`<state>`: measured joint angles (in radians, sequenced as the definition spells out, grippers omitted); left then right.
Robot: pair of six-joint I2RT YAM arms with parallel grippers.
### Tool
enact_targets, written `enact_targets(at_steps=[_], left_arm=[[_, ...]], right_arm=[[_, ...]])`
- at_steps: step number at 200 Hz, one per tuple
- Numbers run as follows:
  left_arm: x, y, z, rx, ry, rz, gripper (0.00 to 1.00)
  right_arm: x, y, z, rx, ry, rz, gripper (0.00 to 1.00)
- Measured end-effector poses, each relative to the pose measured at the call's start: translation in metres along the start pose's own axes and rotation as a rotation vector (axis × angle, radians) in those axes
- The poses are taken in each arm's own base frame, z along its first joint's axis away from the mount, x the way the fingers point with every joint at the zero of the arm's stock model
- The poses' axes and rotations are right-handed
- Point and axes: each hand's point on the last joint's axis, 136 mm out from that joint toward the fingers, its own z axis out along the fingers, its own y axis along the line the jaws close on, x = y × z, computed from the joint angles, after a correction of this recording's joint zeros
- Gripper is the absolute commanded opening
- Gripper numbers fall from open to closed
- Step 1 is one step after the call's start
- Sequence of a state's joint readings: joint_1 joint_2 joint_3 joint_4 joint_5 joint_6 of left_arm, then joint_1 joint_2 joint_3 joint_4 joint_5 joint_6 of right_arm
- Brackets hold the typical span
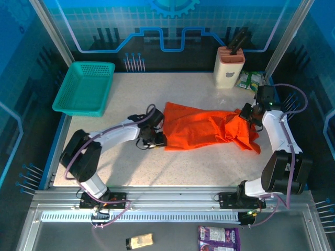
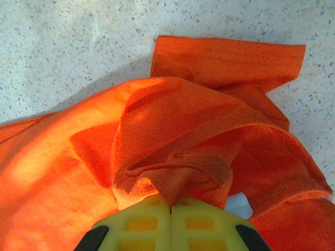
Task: Fold the inside-out t-shirt
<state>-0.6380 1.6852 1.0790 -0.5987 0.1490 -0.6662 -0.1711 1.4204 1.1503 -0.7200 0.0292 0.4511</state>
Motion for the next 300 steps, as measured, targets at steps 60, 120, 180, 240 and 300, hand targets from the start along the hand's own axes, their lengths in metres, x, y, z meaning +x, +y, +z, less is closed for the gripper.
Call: enact_targets(at_steps=[60,120,180,240,300], left_arm=[[0.006,0.006,0.039,-0.072,0.049,-0.016,0.09],[-0.021,0.018,-0.014,-0.072,-0.124,-0.046,0.00],[-0.042,0.059,-0.178,0.044,-0.484,-0.138,0.14],[-0.024,0.019,-0.078,-0.034,-0.177,0.007,0.31],[-0.030,-0.017,0.005,-0.172,-0.048,0.113,0.33]], right_arm=[[0.010,-0.003,0.001,-0.005,0.008,0.000,0.00],[0.015,0.008,-0.028,-0.049,-0.032,-0.023,0.00],[0.018,0.052,-0.114,-0.210,-0.148,-0.102,0.00],[0.025,0.088,-0.120,-0.286,-0.096,-0.160,0.00],[0.026,0.085,-0.119,-0.267,-0.088,-0.156,0.00]])
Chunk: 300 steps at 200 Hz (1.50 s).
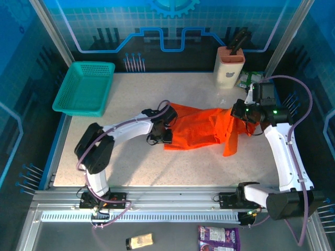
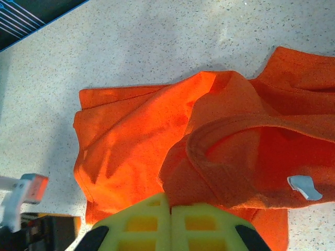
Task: Fold the inside-out t-shirt
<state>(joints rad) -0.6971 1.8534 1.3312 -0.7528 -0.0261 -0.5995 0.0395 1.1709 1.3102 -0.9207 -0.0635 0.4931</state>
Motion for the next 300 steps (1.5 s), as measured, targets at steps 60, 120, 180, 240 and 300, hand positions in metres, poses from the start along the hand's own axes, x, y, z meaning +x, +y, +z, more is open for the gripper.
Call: enact_targets(at_steps=[60,120,180,240,300], left_arm=[[0.009,0.007,0.036,-0.061,0.070,-0.003,0.17],[0.025,0.040,-0.008,-0.091,-0.005,-0.014,0.00],[-0.006,0.115,-0.160,0.080,-0.345,-0.243,0.00],[-0.035,0.150,-0.075,0.057,-0.065,-0.298,0.00],[-0.096,0.165,-0.054,0.050,-0.087,-0.304,0.00]], right_arm=[[-0.001,-0.003,-0.002,0.018,-0.008,0.000,0.00],[0.009,0.003,-0.016,0.008,0.008,-0.020,0.00],[0.005,0.014,-0.040,-0.015,-0.034,-0.066,0.00],[-0.021,-0.026,0.088,0.136,0.115,-0.020,0.00],[-0.017,-0.076,0.145,0.272,0.212,0.030,0.43]])
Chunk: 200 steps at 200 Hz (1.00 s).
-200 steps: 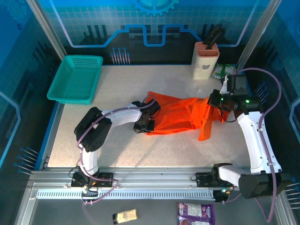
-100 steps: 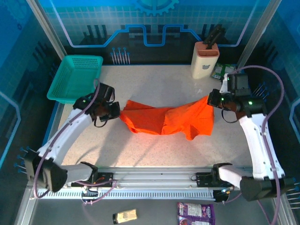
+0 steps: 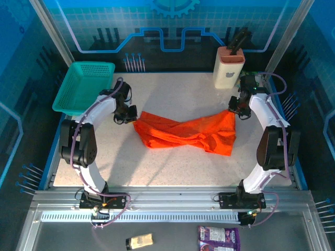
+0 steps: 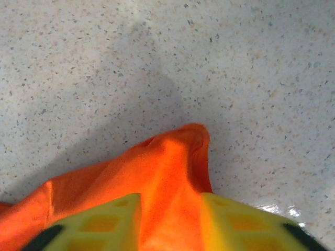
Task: Fold the inside-out t-shirt
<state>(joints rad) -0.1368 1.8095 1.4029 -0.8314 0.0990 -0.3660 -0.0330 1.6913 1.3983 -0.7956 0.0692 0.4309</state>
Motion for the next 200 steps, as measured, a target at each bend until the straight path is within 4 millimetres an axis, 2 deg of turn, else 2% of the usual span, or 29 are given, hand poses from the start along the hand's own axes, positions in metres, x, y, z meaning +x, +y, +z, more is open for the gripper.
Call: enact_targets(at_steps=[11,26,42,57,89,105,123,163,170,176,200], left_arm=[[-0.003,0.003,0.003,-0.008,-0.001,-0.003,0.00],[-0.005,0.008,0.006,-0.019,0.002,-0.013,0.00],[-0.008,0.015,0.006,-0.030,0.000,-0.029,0.00],[-0.011,0.021,0.005,-0.035,-0.006,-0.045,0.00],[-0.018,0.035,0.004,-0.040,-0.020,-0.081,0.00],[-0.020,0.039,0.004,-0.042,-0.021,-0.090,0.00],[-0.021,0.041,0.003,-0.042,-0.024,-0.092,0.00],[-0.021,0.040,0.003,-0.041,-0.025,-0.093,0.00],[-0.021,0.040,0.003,-0.041,-0.025,-0.093,0.00],[-0.021,0.040,0.003,-0.040,-0.025,-0.093,0.00],[-0.021,0.040,0.003,-0.039,-0.025,-0.093,0.00]], right_arm=[[0.000,0.000,-0.008,-0.006,-0.025,-0.009,0.44],[0.013,-0.001,-0.022,-0.012,-0.046,-0.014,0.45],[0.039,-0.005,-0.038,-0.024,-0.058,-0.012,0.48],[0.068,-0.010,-0.042,-0.034,-0.044,0.001,0.49],[0.142,-0.031,-0.026,-0.038,0.050,0.089,0.51],[0.171,-0.034,-0.015,-0.065,0.095,0.127,0.53],[0.188,-0.029,-0.004,-0.123,0.125,0.168,0.54],[0.206,-0.007,0.015,-0.268,0.170,0.212,0.54],[0.208,-0.003,0.017,-0.290,0.177,0.217,0.52],[0.210,0.001,0.018,-0.312,0.181,0.220,0.46],[0.213,0.015,0.017,-0.379,0.192,0.235,0.11]])
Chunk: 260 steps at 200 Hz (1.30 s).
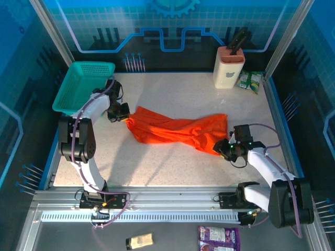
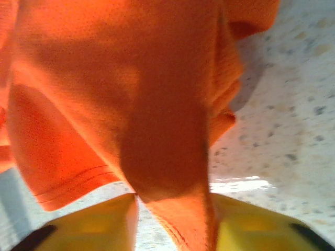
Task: Fold the inside-out t-shirt
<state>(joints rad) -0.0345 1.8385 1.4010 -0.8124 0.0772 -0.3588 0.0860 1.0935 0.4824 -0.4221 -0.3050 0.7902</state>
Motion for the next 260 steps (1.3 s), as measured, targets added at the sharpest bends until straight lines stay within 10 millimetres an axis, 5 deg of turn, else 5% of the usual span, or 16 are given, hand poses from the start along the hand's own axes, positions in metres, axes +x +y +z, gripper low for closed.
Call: enact_targets(at_steps=[10,36,85,117,143,187,219,260], left_arm=[[0.000,-0.001,0.000,0.003,-0.001,0.000,0.00],[0.001,-0.004,0.000,0.022,0.006,0.001,0.01],[-0.010,-0.032,-0.004,0.093,-0.004,0.046,0.06],[-0.011,-0.055,0.007,0.142,0.013,0.095,0.21],[-0.011,-0.062,0.008,0.166,0.011,0.101,0.39],[-0.012,-0.056,-0.016,0.151,-0.065,0.087,0.42],[0.018,-0.077,-0.023,0.160,-0.063,0.155,0.41],[0.076,-0.122,0.021,0.132,0.056,0.273,0.41]], right_arm=[[0.000,0.007,-0.003,-0.027,-0.008,-0.011,0.00],[-0.008,0.034,-0.033,-0.095,-0.077,-0.035,0.00],[-0.060,0.121,-0.151,-0.216,-0.348,-0.196,0.00],[-0.098,0.142,-0.200,-0.206,-0.480,-0.236,0.00],[-0.127,0.136,-0.199,-0.155,-0.492,-0.219,0.00],[-0.146,0.114,-0.183,-0.091,-0.458,-0.172,0.00],[-0.146,0.113,-0.183,-0.089,-0.455,-0.177,0.00],[-0.144,0.116,-0.183,-0.104,-0.443,-0.182,0.00]])
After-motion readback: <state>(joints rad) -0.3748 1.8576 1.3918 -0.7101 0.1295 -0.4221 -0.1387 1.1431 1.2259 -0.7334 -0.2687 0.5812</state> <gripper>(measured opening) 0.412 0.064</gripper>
